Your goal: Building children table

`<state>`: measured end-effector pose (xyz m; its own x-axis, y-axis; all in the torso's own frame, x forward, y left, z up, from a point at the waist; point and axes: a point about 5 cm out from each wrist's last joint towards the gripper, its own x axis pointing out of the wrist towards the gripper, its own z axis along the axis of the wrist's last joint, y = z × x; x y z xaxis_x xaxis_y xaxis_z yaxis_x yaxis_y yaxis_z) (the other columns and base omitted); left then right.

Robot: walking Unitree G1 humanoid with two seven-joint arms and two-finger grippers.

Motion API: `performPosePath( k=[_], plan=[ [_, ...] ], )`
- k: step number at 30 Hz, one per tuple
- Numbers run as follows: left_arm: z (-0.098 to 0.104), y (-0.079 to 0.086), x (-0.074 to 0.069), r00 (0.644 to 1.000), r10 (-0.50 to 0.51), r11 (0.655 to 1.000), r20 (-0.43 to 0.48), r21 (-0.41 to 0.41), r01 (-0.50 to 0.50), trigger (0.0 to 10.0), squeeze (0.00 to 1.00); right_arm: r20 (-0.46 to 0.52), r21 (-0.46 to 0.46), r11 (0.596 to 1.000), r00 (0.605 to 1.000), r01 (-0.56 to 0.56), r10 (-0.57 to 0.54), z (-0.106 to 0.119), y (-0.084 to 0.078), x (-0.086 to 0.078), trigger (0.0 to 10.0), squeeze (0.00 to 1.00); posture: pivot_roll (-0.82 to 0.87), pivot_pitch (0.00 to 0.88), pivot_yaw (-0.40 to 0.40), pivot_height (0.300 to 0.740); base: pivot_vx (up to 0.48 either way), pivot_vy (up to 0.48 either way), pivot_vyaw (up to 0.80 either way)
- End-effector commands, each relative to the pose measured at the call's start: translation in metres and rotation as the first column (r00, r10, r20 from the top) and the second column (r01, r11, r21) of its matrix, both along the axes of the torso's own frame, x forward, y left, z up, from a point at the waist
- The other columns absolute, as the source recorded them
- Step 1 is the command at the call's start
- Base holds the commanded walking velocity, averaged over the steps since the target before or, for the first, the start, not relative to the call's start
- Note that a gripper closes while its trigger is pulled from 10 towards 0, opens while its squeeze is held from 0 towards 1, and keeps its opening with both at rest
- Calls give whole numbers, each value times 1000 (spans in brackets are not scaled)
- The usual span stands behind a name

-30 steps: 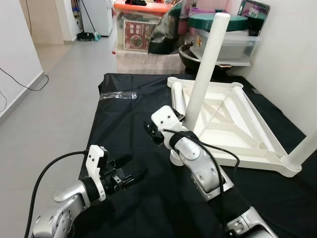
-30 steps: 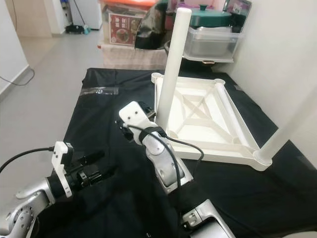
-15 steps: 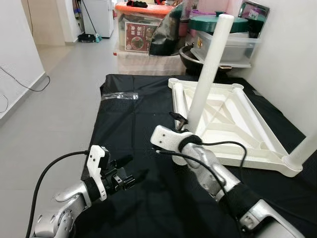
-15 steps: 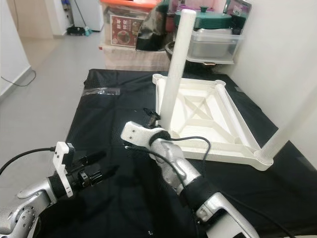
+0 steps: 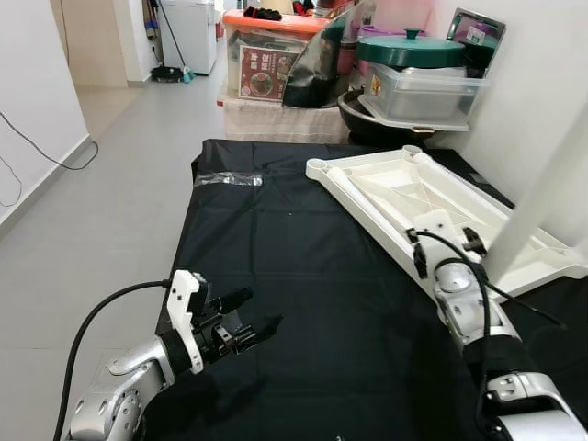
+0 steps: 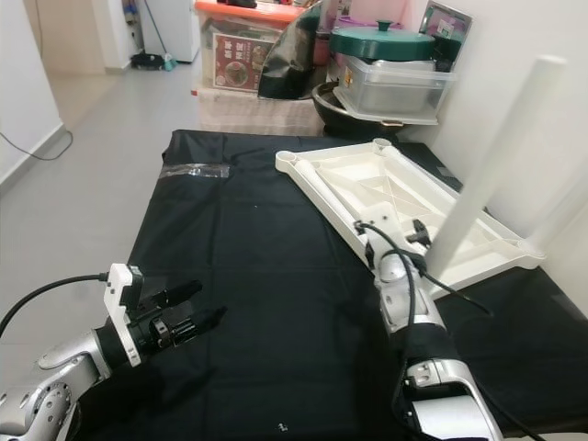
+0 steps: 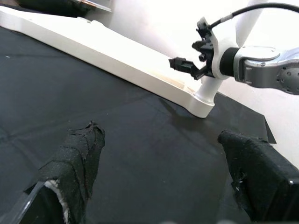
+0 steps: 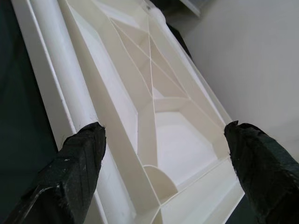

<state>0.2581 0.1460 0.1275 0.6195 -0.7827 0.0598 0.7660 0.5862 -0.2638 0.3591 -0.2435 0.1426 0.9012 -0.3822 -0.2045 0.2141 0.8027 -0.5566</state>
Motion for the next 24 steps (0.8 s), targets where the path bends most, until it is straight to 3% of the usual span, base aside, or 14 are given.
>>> performPosePath(
  k=[1,2,4,6,7,8,9,11,14,16,18,19,21,24],
  plan=[
    [-4,-1,0,1000,-7,1000,-10,-5,7,10000,0,-61,49,987,987,152,-149,-18,-34,-16,10000,55,41,0,-120,740,0,0,0],
    [-4,-1,0,1000,-7,1000,-10,-5,7,10000,0,-61,49,987,987,152,-149,-18,-34,-16,10000,55,41,0,-120,740,0,0,0],
    [-4,0,0,1000,-3,1000,-8,-6,3,10000,0,-77,62,960,960,273,-268,-25,-65,-29,10000,51,40,0,-117,740,0,0,0],
    [-4,0,0,1000,-3,1000,-8,-6,3,10000,0,-77,62,960,960,273,-268,-25,-65,-29,10000,51,40,0,-117,740,0,0,0],
    [-4,0,0,1000,-2,1000,-8,-6,2,10000,0,-79,58,953,953,296,-291,-26,-73,-33,10000,51,40,0,-117,740,0,0,0],
    [-3,1,0,1000,-3,1000,-8,-4,3,10000,0,-77,35,934,933,356,-352,-25,-94,-43,10000,51,39,0,-110,740,0,0,0],
    [-3,1,0,1000,-3,1000,-8,-4,3,10000,0,-77,35,934,933,356,-352,-25,-94,-43,10000,51,39,0,-110,740,0,0,0],
    [-2,2,0,1000,-3,1000,-9,-1,3,10000,0,-70,-3,888,886,459,-459,-20,-129,-62,10000,51,39,0,-108,740,0,0,0],
    [-2,2,0,1000,-3,1000,-8,0,3,10000,0,-60,-9,863,861,506,-505,-18,-142,-71,10000,55,39,0,-105,740,0,0,0],
    [-2,3,0,1000,-1,1000,-8,1,1,10000,0,-42,-25,822,821,569,-570,-12,-164,-86,10000,51,38,0,-98,740,0,0,0],
    [-2,3,0,1000,-1,1000,-8,1,1,10000,0,-42,-25,822,821,569,-570,-12,-164,-86,10000,51,38,0,-98,740,0,0,0],
    [-2,3,0,1000,0,1000,-9,4,0,10000,0,-32,-36,806,805,591,-592,-9,-174,-94,10000,55,38,0,-94,740,0,0,0],
    [-2,4,0,1000,-1,1000,-10,6,1,10000,0,-17,-13,803,803,596,-596,-7,-178,-96,10000,55,33,0,-86,740,0,0,0],
    [-2,4,1,1000,-12,1000,-14,14,12,10000,0,47,55,885,884,463,-466,-6,-159,-77,10000,59,37,0,-82,740,0,0,0]
  ],
)
